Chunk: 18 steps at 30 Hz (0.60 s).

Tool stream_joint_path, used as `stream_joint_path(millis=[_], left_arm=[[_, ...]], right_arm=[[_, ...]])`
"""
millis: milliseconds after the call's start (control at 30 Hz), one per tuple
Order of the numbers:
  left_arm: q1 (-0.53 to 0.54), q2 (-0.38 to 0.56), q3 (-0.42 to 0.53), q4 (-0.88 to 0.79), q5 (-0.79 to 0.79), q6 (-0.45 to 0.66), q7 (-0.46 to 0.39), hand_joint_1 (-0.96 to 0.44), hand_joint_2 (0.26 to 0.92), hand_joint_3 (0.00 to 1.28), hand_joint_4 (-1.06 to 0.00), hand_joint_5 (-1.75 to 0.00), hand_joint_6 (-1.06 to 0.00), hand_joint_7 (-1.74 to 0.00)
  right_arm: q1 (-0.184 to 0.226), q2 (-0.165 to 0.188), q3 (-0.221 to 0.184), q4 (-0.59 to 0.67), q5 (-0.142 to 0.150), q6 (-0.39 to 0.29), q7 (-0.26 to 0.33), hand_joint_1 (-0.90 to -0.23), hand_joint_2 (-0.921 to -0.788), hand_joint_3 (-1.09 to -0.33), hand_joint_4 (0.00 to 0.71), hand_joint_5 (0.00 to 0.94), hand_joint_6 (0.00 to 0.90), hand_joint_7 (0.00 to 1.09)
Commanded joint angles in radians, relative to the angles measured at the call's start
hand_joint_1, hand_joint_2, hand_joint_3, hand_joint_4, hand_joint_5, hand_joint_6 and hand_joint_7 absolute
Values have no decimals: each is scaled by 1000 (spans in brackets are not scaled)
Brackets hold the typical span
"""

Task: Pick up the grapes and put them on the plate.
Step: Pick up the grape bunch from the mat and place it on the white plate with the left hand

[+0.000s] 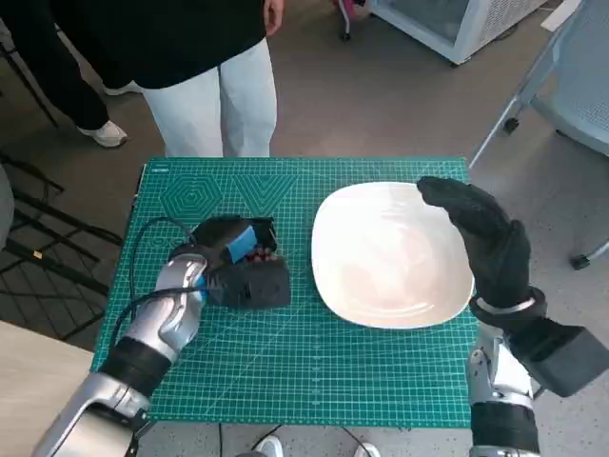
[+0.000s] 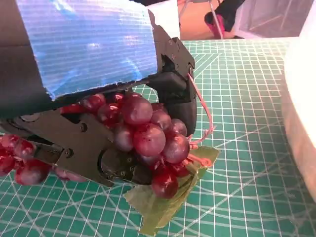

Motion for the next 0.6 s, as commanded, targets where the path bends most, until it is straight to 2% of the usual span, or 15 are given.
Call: stream_joint_path(millis=[33, 600], left_arm=[[18, 24, 27, -88, 3, 5, -17, 1, 921, 125, -645, -1182, -540, -1283], [21, 64, 69, -320, 37, 38, -71, 1, 921, 126, -660, -1229, -530, -1229]], right_arm=[[7, 6, -2, 16, 3, 2, 9, -587, -921, -675, 191, 1, 9, 349], [-10, 3, -15, 44, 10, -9, 18, -570, -921, -677, 190, 0, 9, 349]])
